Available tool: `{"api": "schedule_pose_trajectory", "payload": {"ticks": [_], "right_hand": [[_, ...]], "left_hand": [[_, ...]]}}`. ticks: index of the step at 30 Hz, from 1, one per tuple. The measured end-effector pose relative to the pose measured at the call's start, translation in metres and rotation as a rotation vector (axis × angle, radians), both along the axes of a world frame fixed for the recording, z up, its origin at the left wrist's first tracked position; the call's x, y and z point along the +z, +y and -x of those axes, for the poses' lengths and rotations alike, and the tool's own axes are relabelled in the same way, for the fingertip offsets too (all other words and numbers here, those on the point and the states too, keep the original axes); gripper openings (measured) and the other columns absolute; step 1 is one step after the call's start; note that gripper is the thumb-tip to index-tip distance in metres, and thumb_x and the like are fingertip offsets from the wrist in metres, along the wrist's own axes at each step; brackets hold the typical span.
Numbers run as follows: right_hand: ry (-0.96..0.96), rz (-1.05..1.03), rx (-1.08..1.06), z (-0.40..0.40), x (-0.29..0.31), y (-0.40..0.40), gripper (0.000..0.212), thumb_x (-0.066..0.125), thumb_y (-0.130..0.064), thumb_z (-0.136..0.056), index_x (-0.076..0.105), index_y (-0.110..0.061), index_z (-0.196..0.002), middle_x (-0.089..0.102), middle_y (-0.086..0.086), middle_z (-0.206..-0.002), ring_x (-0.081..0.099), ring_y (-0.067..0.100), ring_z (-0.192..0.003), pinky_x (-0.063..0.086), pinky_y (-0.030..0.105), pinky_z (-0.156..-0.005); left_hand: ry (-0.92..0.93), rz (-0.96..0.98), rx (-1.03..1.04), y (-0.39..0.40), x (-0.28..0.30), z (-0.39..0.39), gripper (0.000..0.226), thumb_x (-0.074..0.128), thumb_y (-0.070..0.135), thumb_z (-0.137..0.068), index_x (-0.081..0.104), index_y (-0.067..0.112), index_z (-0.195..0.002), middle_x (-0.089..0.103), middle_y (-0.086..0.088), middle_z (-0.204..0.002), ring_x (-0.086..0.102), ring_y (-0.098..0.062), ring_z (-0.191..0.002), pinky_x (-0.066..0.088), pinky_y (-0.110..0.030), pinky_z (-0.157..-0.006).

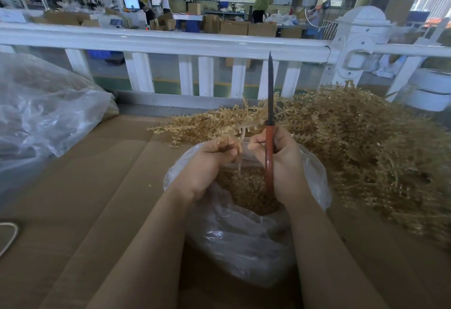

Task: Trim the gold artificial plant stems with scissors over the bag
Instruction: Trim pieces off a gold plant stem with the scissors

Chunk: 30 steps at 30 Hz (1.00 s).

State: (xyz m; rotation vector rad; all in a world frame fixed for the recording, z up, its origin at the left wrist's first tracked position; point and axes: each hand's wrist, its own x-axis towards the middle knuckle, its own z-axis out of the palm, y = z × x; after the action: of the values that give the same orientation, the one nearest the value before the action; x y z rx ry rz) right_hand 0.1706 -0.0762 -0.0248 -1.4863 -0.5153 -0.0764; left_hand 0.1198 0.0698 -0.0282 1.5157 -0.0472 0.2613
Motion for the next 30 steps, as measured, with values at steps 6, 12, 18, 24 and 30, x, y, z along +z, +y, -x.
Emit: {"api": "schedule_pose_trajectory", "payload": {"ticks": [6,12,18,24,30], "right_hand": [[-0.014,0.035,-0.030,-0.0038,-0.0033,-0.0024,0.023,0.078,-0.006,-0.086,0.060,-0.017,-0.096,0.065,0.004,-0.087,0.061,0.009,-0.078,0.051,0.019,-0.073],[-0.024,0.011,-0.017,-0.0034,-0.0031,-0.0020,0.015,0.073,-0.004,-0.089,0.064,-0.011,-0.098,0.075,0.004,-0.094,0.070,0.014,-0.089,0.052,0.017,-0.079],[-0.005,0.003,0.000,0.0009,-0.0004,0.0010,0.022,0.078,-0.004,-0.086,0.061,-0.014,-0.096,0.069,0.020,-0.098,0.067,0.017,-0.083,0.054,0.022,-0.073],[0.002,0.018,0.028,0.0011,0.0013,0.0006,0.023,0.075,-0.001,-0.087,0.060,-0.017,-0.096,0.066,0.026,-0.100,0.065,0.019,-0.080,0.058,0.032,-0.072],[-0.070,0.098,-0.009,-0.0044,-0.0064,0.0003,0.027,0.082,-0.013,-0.084,0.057,-0.006,-0.094,0.063,-0.007,-0.074,0.060,0.001,-0.065,0.050,0.016,-0.061]], "left_hand": [[-0.073,0.173,0.081,0.0029,-0.0020,-0.0055,0.027,0.057,-0.001,-0.094,0.072,0.015,-0.079,0.066,0.000,-0.068,0.062,-0.013,-0.069,0.054,-0.030,-0.078],[-0.103,0.142,0.128,0.0034,-0.0021,-0.0051,0.014,0.062,0.002,-0.091,0.072,0.010,-0.086,0.070,0.001,-0.070,0.065,-0.010,-0.069,0.054,-0.027,-0.080],[-0.125,0.064,0.062,0.0030,-0.0028,-0.0041,0.008,0.070,0.017,-0.084,0.078,0.017,-0.085,0.077,-0.011,-0.092,0.073,-0.024,-0.090,0.057,-0.032,-0.083],[-0.104,0.061,0.102,0.0009,-0.0029,-0.0049,0.013,0.068,0.011,-0.090,0.074,0.016,-0.080,0.073,0.000,-0.077,0.068,-0.010,-0.074,0.054,-0.020,-0.075],[-0.142,0.111,0.242,-0.0033,-0.0007,-0.0046,0.010,0.067,0.004,-0.090,0.067,0.009,-0.081,0.071,0.006,-0.068,0.066,-0.004,-0.066,0.051,-0.014,-0.065]]}}
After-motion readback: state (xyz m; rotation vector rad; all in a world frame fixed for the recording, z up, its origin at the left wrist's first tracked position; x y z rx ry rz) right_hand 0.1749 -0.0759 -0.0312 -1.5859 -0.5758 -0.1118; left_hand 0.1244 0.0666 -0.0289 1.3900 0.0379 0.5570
